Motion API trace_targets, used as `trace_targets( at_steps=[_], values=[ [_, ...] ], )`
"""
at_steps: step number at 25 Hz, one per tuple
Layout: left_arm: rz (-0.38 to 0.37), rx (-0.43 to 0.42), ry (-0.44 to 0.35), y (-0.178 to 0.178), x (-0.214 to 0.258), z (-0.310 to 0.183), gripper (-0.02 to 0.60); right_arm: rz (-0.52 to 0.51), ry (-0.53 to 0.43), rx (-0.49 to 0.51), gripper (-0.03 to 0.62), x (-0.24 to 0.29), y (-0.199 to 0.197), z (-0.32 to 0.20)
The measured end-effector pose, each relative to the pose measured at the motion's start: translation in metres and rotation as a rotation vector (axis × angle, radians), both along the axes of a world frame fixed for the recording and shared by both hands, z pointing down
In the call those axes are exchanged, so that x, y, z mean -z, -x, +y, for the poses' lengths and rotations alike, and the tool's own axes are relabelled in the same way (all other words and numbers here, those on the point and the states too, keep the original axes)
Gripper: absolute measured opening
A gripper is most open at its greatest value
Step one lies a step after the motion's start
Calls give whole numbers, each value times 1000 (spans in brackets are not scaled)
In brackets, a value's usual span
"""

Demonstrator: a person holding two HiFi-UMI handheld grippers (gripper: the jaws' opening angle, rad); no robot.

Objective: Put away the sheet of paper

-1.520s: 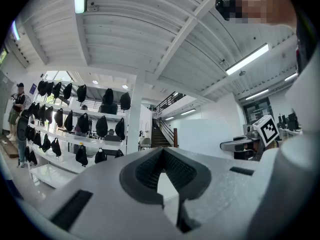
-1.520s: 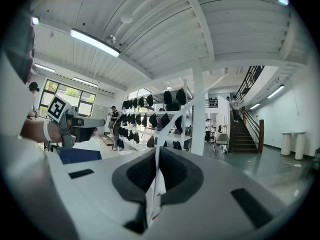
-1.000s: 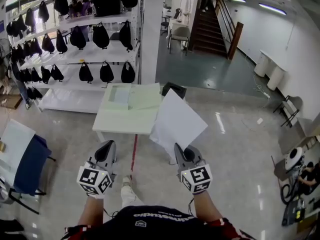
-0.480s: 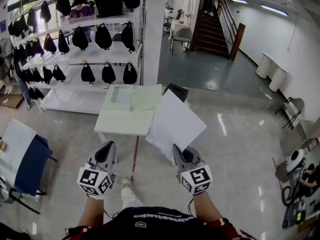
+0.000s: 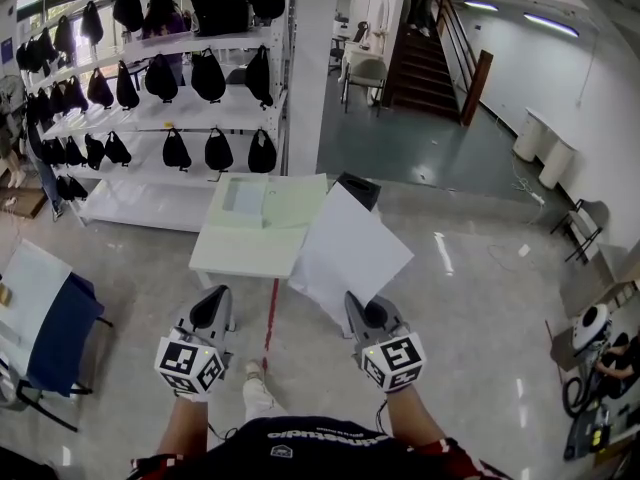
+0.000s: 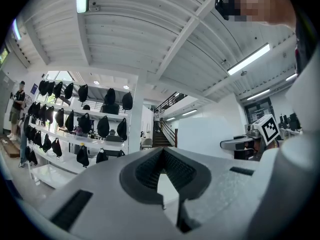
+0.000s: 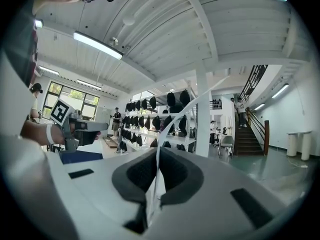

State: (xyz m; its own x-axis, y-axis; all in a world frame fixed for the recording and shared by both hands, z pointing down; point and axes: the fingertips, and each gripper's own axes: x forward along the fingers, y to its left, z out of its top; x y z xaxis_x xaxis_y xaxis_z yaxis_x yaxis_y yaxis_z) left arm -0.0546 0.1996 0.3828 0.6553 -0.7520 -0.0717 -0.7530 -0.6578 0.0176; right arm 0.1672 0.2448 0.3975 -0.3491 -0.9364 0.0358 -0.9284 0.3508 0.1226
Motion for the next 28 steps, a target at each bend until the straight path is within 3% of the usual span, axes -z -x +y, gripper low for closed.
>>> trace_targets(
  at_steps=[13,28],
  values=[
    [22,7,0,3,4,-82,3,20,12,7,3,5,3,-78],
    [18,1,21,12,6,-223,4,31,50,6,3,10,16,-219]
  ],
)
